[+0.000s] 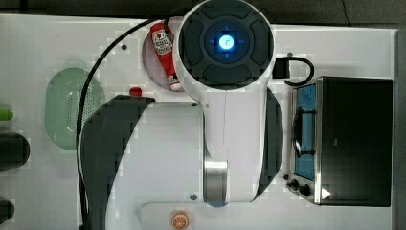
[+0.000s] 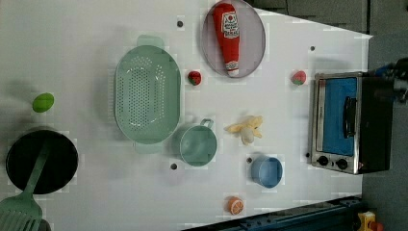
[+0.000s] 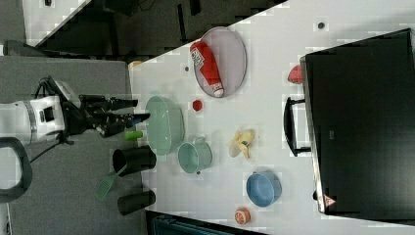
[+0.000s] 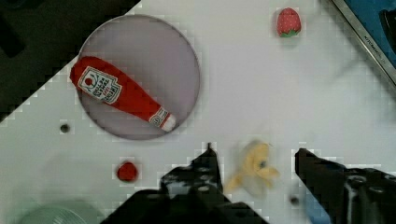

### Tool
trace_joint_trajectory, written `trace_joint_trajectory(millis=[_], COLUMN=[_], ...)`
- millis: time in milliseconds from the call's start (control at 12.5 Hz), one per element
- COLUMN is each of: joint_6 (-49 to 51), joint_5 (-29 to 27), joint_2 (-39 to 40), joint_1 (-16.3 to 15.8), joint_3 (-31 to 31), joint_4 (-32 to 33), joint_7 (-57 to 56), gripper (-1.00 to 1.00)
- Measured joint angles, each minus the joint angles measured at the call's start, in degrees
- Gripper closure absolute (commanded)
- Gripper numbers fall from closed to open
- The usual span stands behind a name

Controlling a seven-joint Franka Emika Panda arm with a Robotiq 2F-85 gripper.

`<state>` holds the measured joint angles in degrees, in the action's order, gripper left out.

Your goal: Pick banana from table and place on oven.

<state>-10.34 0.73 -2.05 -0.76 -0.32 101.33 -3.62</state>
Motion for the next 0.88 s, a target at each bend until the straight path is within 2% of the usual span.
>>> trace_joint_trajectory(millis=[160,240,320,480,640,880], joint_6=[11.49,12.6,13.36,14.32,12.57,6.58], joint_5=[0.97,0.46,1.03,1.12,1.98,1.11], joint_2=[-12.93,-19.51,-25.07,-32.42,-33.28,-29.06], joint_1=[0.25,0.56,0.62,1.52,2.25,2.16], joint_3=[-0.35,-0.63,-1.23,-1.73,-1.2,-0.61], joint_4=[12.14,16.28,18.63,18.3,15.61,18.3], joint_7=[1.46,1.46,1.75,1.9,2.03,2.26], gripper=[-0.79,-1.0,-1.0,-1.0,-1.0,-1.0])
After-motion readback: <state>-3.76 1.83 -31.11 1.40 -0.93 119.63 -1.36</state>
